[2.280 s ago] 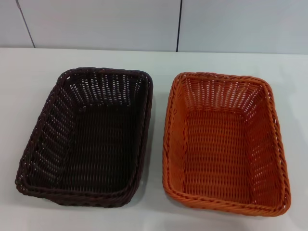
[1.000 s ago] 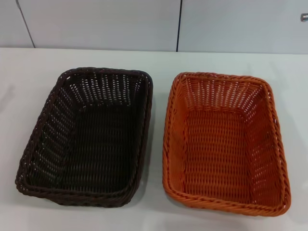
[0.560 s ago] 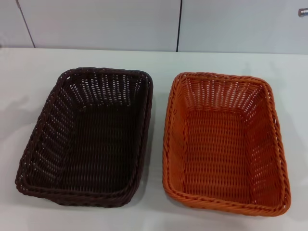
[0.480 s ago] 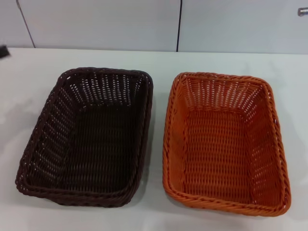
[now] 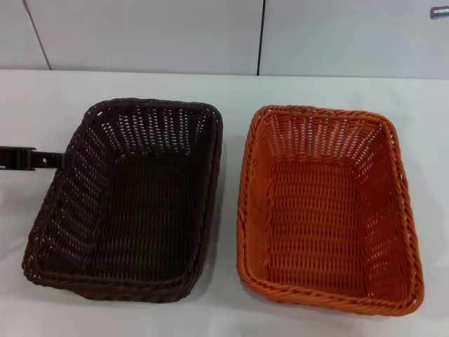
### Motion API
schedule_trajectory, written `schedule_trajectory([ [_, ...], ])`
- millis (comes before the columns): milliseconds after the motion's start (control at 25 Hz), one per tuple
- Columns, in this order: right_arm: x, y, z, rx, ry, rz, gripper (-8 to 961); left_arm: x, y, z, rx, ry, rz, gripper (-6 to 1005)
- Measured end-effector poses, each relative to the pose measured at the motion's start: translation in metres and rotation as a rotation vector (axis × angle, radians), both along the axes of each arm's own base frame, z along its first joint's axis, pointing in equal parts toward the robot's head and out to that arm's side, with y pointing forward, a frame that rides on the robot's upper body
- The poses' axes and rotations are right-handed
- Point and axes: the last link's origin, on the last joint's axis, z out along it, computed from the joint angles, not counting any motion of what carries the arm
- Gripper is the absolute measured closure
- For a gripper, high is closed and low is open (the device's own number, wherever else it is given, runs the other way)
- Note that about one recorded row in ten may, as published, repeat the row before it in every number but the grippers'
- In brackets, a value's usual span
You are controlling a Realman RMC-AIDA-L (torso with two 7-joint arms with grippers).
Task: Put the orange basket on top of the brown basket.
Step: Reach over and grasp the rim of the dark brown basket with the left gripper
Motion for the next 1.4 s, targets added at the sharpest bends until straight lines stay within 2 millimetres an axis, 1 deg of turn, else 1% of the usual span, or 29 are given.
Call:
schedule_trajectory([
  [160, 0.001, 0.0, -0.001, -0.002, -0.002, -0.001, 289, 0.0, 0.001, -0.002, -0.008, 0.012, 0.007, 140],
  [200, 0.002, -0.001, 0.0, 0.0, -0.003, -0.004, 289, 0.002, 0.002, -0.009, -0.033, 0.032, 0.026, 140],
  [240, 0.002, -0.001, 0.0, 0.001, -0.003, -0.005, 289, 0.002, 0.002, -0.009, -0.033, 0.032, 0.026, 140],
  [280, 0.003, -0.001, 0.0, 0.001, -0.004, -0.006, 289, 0.003, 0.002, -0.014, -0.05, 0.051, 0.041, 140],
  [360, 0.003, -0.001, 0.0, 0.001, -0.004, -0.005, 289, 0.003, 0.002, -0.014, -0.05, 0.051, 0.041, 140],
  [400, 0.002, -0.001, 0.0, 0.001, -0.006, -0.004, 289, 0.005, 0.001, -0.02, -0.072, 0.07, 0.059, 140],
  [560, 0.002, 0.0, 0.0, 0.001, -0.009, -0.003, 288, 0.007, 0.001, -0.024, -0.087, 0.074, 0.065, 140],
  [720, 0.002, 0.0, 0.0, 0.002, -0.011, -0.001, 288, 0.009, 0.001, -0.033, -0.119, 0.104, 0.08, 140],
  [1080, 0.003, -0.001, -0.001, 0.002, -0.016, 0.0, 288, 0.009, 0.003, -0.041, -0.148, 0.126, 0.09, 139],
  [1200, 0.003, -0.002, 0.0, 0.004, -0.014, 0.001, 288, 0.008, 0.003, -0.044, -0.159, 0.134, 0.099, 179],
  [1400, 0.002, -0.002, 0.0, 0.003, -0.013, 0.003, 288, 0.01, 0.003, -0.045, -0.152, 0.157, 0.097, 327],
])
